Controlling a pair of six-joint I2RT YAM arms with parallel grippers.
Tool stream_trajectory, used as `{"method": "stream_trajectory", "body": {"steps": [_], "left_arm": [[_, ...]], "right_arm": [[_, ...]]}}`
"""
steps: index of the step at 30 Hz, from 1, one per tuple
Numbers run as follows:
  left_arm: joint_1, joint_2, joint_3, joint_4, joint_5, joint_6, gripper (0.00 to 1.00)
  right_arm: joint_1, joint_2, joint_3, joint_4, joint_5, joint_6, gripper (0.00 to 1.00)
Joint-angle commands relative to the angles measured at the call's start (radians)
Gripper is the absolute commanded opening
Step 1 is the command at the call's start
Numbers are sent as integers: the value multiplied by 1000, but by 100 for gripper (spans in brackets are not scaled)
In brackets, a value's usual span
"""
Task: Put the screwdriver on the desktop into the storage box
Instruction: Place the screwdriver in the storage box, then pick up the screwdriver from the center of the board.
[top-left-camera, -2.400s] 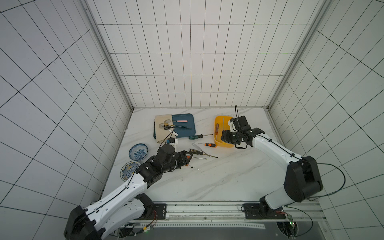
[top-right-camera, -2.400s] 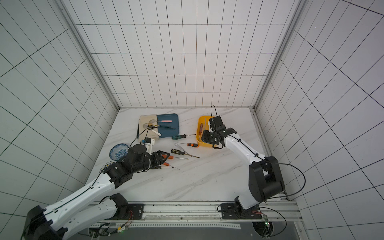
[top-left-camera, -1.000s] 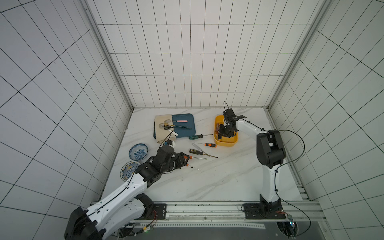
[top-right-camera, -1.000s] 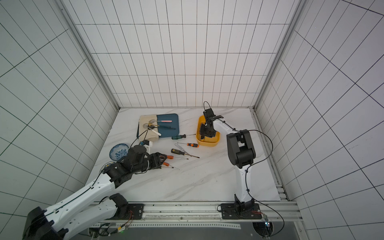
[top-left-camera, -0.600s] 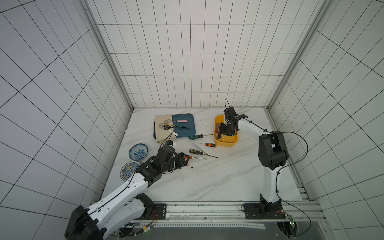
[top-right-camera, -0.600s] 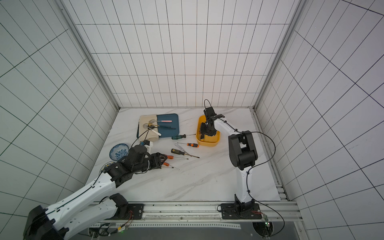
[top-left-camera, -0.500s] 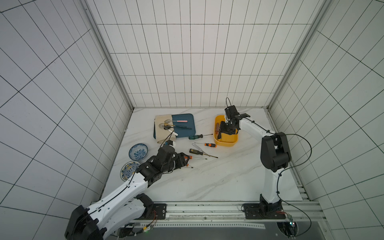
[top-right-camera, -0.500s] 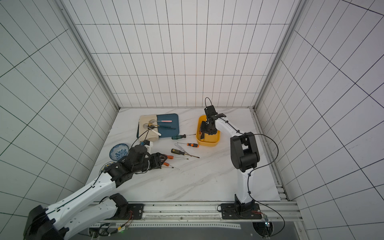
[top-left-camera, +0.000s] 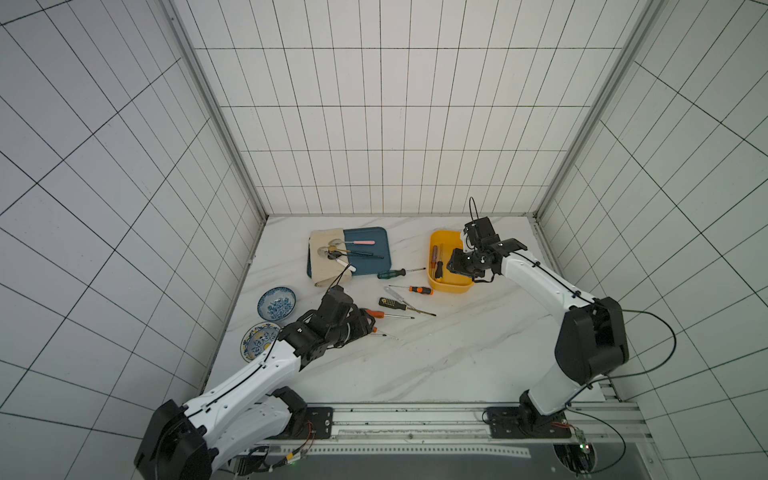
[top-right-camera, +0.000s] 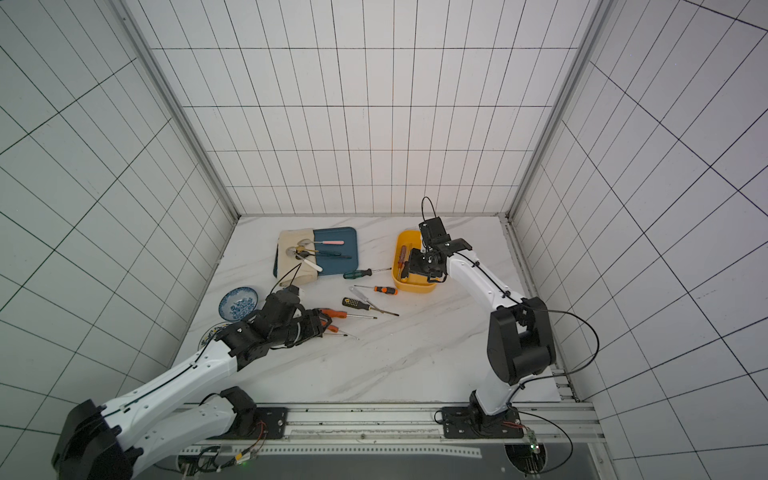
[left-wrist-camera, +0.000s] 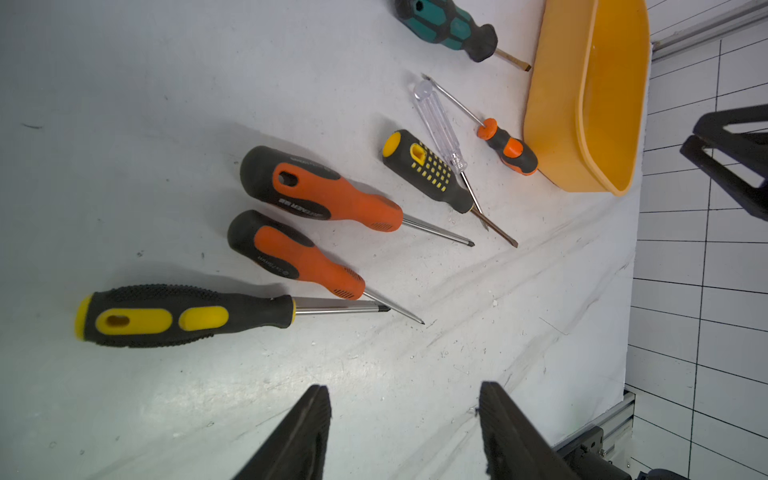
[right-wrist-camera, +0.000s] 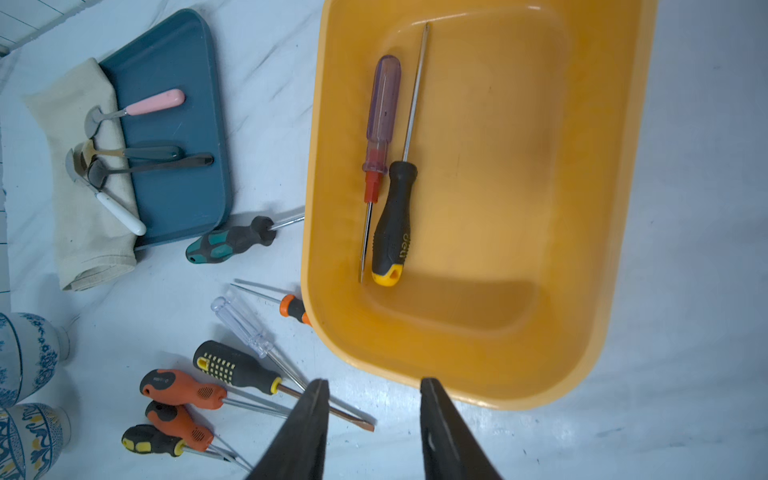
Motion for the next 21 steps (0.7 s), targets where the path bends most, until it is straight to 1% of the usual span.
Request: {"method": "stream_trajectory", "body": {"steps": [1,6,12,16,21], "left_arm": [[6,10,1,-36,-37,-30,60],[6,23,2,-91,-88,-71,57],[16,58,4,-154,-140,-136,55],[47,123,26,-189,-136,-160,55],[88,233,104,-244,-130,-186,55]], "right_arm": [[32,-93,-92,11,7,18,40],[73,-202,-233,44,22,52,40],[96,-279,-376,84,35,91,40],[96,-311,-426,98,37,104,40],[95,-338,-463,104,47,107,40]]}}
